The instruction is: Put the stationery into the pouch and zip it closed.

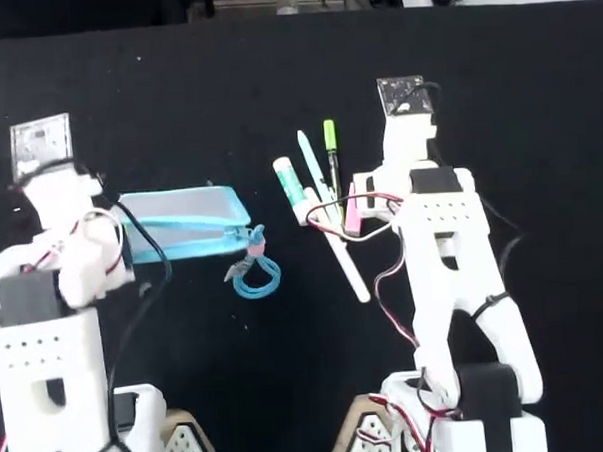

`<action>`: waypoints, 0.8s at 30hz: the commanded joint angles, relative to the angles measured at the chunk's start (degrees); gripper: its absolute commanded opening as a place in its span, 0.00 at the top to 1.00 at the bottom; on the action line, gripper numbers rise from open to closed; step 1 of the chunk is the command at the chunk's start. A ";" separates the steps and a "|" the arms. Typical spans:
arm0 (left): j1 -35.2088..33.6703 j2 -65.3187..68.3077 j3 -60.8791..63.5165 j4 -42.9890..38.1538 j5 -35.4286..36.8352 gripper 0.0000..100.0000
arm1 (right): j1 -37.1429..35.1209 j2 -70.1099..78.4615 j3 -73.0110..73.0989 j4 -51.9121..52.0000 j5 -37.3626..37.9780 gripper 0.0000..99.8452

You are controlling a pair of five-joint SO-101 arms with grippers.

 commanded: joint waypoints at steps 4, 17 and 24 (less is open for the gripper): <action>-0.13 -8.97 1.63 -1.41 0.18 0.97 | 0.09 0.31 -2.51 -3.60 -0.62 0.83; 0.04 3.78 1.80 -4.22 2.99 0.97 | 0.00 16.66 -9.80 -7.82 -0.70 0.83; 0.04 4.13 2.68 -4.13 3.25 0.97 | -1.05 24.48 -15.87 -7.82 -7.12 0.83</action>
